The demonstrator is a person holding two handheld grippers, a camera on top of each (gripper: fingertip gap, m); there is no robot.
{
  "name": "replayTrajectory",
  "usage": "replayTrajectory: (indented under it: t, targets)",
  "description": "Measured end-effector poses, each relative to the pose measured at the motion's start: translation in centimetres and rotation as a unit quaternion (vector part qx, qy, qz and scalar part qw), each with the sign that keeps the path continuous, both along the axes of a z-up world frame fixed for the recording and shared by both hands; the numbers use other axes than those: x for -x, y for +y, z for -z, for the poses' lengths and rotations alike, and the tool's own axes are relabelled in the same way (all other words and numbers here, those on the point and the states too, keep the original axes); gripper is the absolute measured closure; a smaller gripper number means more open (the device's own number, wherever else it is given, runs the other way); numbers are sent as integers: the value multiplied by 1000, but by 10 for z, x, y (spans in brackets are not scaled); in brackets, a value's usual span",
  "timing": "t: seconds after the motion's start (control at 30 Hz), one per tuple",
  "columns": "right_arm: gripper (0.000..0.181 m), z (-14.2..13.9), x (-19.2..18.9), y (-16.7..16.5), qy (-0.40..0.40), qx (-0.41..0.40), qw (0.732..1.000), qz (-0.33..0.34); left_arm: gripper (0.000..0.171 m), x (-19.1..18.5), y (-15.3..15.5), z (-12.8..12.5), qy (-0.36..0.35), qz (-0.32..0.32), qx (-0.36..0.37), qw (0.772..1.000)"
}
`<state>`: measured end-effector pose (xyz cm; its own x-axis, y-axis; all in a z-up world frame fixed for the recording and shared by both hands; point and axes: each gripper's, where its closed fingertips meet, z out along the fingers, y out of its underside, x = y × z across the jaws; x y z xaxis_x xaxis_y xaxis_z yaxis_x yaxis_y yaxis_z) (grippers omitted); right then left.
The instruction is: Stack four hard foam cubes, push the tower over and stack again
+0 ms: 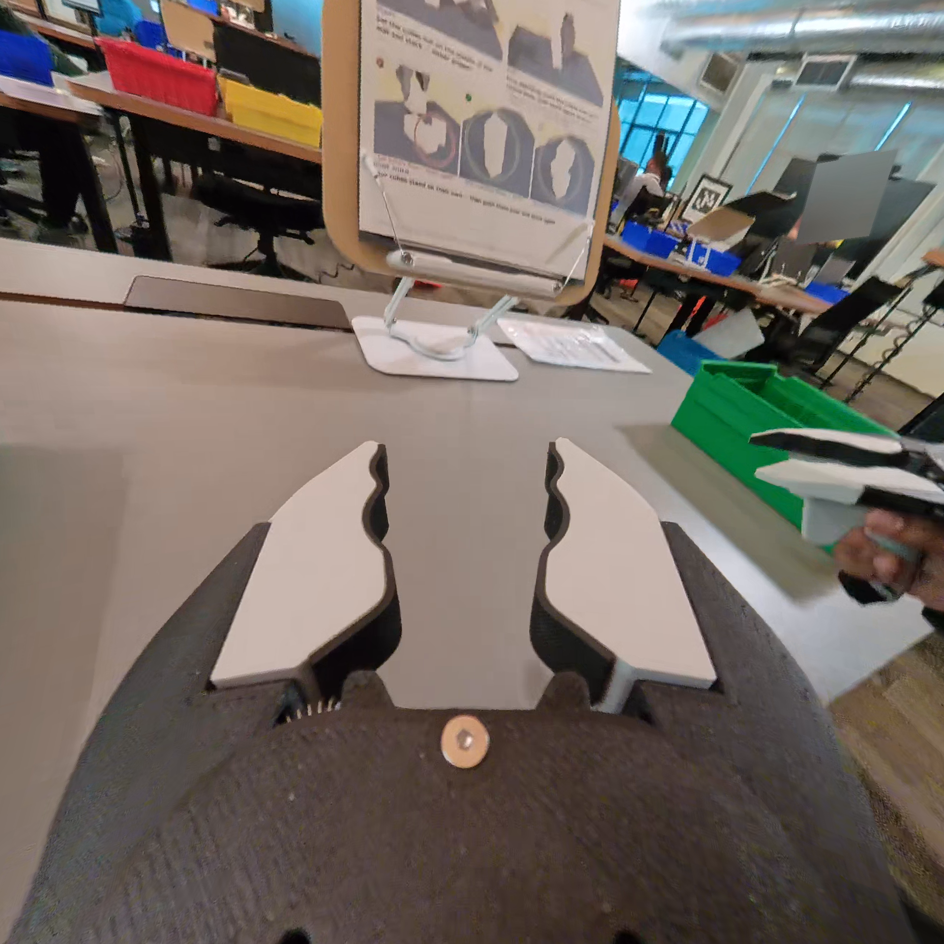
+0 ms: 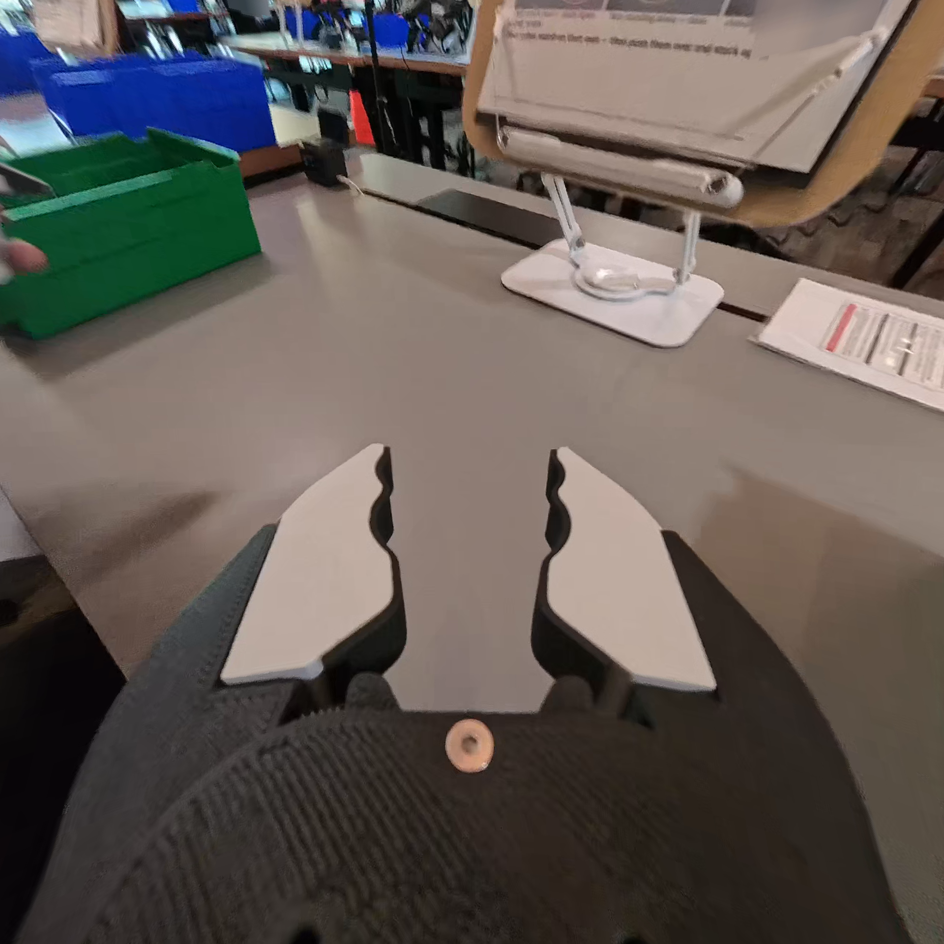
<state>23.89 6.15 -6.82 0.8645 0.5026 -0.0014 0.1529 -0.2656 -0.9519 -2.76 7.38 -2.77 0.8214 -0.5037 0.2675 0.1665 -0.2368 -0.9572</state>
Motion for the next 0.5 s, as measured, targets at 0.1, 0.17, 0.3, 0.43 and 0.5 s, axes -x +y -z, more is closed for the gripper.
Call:
replayTrajectory:
  t: [0.1,0.17,0.3,0.43,0.5]
  targets:
    - [123,-18,14,13,59,-15,998,9,113,-27,25,-3,10,11,-8,1000]
    - [124,-20,18,25,92,-17,995,24,113,-44,49,10,61,21,-7,998]
    - [121,-4,22,54,111,9,992,52,116,-63,85,30,116,24,0,993]
    - [118,-6,38,52,144,25,987,61,121,-71,88,49,172,43,-4,984]
    - [119,-3,46,42,165,25,984,65,121,-66,88,62,223,47,-16,974]
